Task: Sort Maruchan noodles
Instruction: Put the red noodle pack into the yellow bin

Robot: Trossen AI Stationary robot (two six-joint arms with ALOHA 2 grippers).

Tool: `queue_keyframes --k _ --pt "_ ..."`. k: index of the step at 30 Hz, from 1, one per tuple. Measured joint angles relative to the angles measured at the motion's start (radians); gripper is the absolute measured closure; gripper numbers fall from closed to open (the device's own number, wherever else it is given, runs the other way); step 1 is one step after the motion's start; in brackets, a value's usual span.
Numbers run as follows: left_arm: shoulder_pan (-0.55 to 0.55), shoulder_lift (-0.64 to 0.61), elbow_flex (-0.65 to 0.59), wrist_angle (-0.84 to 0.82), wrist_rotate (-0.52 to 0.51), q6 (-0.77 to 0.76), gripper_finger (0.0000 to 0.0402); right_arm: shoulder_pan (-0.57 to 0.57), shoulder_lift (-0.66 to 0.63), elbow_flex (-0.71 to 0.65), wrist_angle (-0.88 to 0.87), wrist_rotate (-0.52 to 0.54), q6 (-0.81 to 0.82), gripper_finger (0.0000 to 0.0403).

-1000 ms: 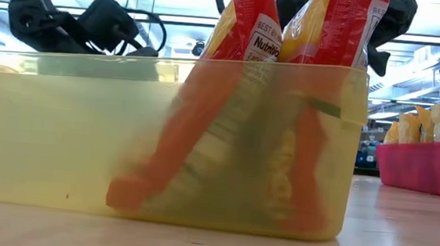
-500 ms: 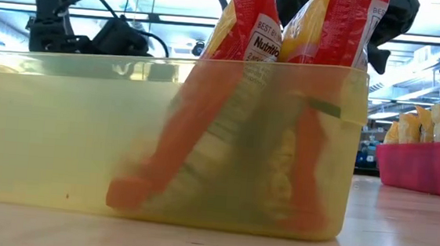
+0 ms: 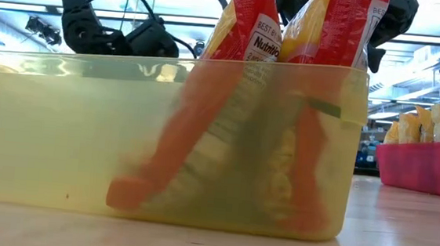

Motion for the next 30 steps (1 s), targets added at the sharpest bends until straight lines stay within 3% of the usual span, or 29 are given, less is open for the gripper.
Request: queue_keyframes --k 6,11,21,30 --pt "0.000 0.007 0.027 -0.005 -0.017 -0.032 0.0172 0.000 0.000 0.000 0.035 -0.003 0.010 0.0390" --pt "-0.021 0.057 0.034 0.120 -0.057 -0.053 0.0175 -0.010 0.000 0.000 0.014 -0.003 0.126 0.0390" --pt "-0.049 0.113 0.034 0.218 -0.110 -0.064 0.0175 -0.035 -0.006 -0.008 -0.236 -0.040 0.357 0.0393" --pt "-0.048 0.116 0.033 0.222 -0.107 -0.071 0.0175 -0.057 -0.001 -0.017 -0.345 -0.134 0.408 0.0390"
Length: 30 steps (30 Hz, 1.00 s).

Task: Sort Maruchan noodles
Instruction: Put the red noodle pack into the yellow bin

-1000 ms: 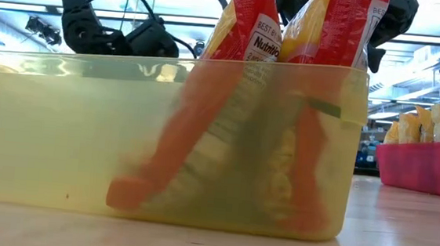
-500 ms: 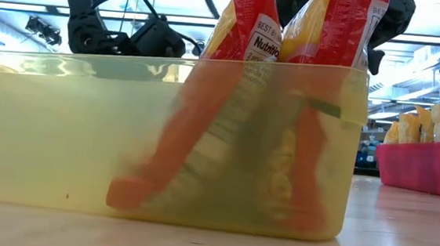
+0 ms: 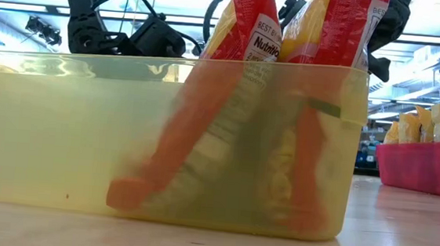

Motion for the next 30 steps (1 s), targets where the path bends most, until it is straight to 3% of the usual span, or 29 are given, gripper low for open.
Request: queue_keyframes --k 11,20,24,30 --pt "0.000 0.000 0.004 -0.022 0.025 -0.060 0.0175 -0.007 0.000 0.000 0.013 -0.060 0.007 0.0392" --pt "-0.002 0.008 0.115 -0.126 0.040 -0.012 0.0179 -0.007 0.001 -0.001 0.011 -0.058 0.007 0.0392" --pt "-0.002 0.008 0.138 -0.157 0.025 0.054 0.0217 -0.007 0.002 -0.002 0.006 -0.058 0.012 0.0392" --pt "0.009 0.007 0.140 -0.143 0.000 0.137 0.0320 -0.006 0.003 -0.002 0.011 -0.058 0.096 0.0382"
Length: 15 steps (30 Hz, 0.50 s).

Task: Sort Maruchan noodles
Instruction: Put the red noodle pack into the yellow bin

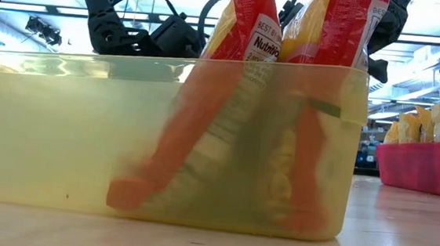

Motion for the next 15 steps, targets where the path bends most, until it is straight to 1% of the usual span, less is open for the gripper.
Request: queue_keyframes --k 2,5,10,13,15 --pt "0.009 0.000 0.001 0.006 -0.004 0.013 0.0351 0.007 -0.001 0.000 -0.006 0.000 0.019 0.0367" --pt "0.025 -0.001 0.002 0.007 -0.004 0.038 0.0389 0.027 -0.007 0.000 -0.005 0.015 0.022 0.0333" --pt "0.049 -0.035 0.004 -0.011 -0.008 0.110 0.0394 0.071 -0.072 0.001 -0.006 0.133 0.043 0.0259" --pt "0.054 -0.095 0.006 -0.063 -0.018 0.193 0.0396 0.092 -0.145 0.004 -0.011 0.189 0.092 0.0216" --pt "0.049 -0.152 0.013 -0.135 -0.037 0.270 0.0397 0.106 -0.204 0.004 -0.020 0.218 0.119 0.0193"
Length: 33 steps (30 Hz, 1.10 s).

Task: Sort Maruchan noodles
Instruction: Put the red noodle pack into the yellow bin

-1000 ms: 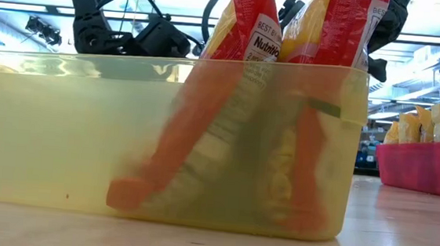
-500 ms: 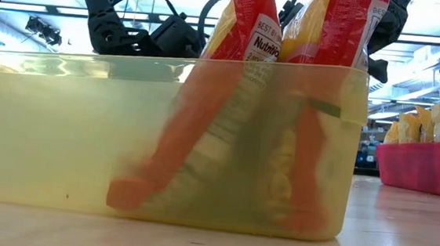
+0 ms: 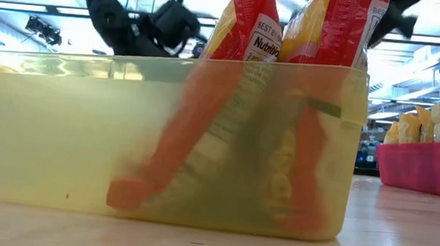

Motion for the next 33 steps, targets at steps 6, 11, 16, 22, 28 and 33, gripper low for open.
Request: queue_keyframes --k 6,11,16,22,28,33 --pt "-0.086 -0.190 0.024 -0.272 -0.137 0.289 0.0399 0.034 -0.170 0.000 -0.039 0.019 0.085 0.0154" --pt "-0.220 -0.338 0.027 -0.365 -0.263 0.582 0.0400 0.068 -0.266 0.000 -0.039 0.009 0.163 0.0150" --pt "-0.372 -0.431 0.026 -0.391 -0.272 0.994 0.0400 0.113 -0.311 0.000 -0.043 -0.003 0.214 0.0153" --pt "-0.554 -0.464 0.024 -0.420 -0.231 1.533 0.0399 0.176 -0.321 0.000 -0.074 0.018 0.259 0.0153" --pt "-0.652 -0.464 0.025 -0.365 -0.215 1.776 0.0399 0.238 -0.321 0.000 -0.100 0.041 0.342 0.0153" --pt "-0.697 -0.462 0.025 -0.362 -0.118 1.910 0.0400 0.276 -0.321 0.000 -0.126 0.108 0.406 0.0153"
